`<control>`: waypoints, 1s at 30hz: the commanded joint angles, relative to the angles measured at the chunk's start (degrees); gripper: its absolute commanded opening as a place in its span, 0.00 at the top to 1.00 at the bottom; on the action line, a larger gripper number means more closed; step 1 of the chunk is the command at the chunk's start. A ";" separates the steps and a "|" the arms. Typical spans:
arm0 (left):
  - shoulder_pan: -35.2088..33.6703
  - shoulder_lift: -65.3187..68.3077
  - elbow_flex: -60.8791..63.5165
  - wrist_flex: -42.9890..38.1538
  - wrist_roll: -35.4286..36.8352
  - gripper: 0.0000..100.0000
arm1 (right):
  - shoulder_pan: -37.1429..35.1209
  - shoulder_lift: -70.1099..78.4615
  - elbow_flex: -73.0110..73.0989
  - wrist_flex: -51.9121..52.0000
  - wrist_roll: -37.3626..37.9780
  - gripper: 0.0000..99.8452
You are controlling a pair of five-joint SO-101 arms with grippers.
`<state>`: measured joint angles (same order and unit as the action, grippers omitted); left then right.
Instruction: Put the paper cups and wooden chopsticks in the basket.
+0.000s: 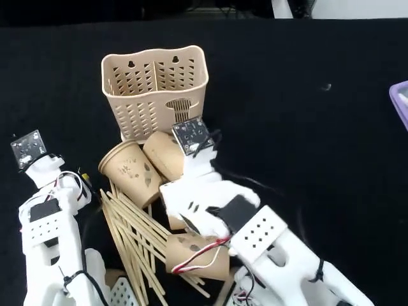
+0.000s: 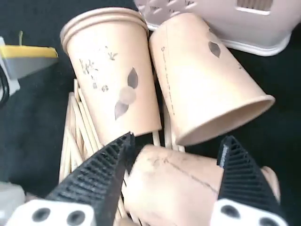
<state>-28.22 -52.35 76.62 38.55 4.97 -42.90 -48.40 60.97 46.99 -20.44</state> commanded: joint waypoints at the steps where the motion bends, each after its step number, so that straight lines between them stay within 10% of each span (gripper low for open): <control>1: 0.13 -1.23 0.13 -0.88 0.70 0.80 | -0.44 -1.98 3.38 -9.58 -1.23 0.71; 30: 0.04 -1.23 0.31 -0.97 0.70 0.80 | 6.77 -1.98 13.14 -26.73 -0.62 0.87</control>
<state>-28.22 -52.35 77.58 38.55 4.97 -37.27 -48.40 74.42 21.58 -20.97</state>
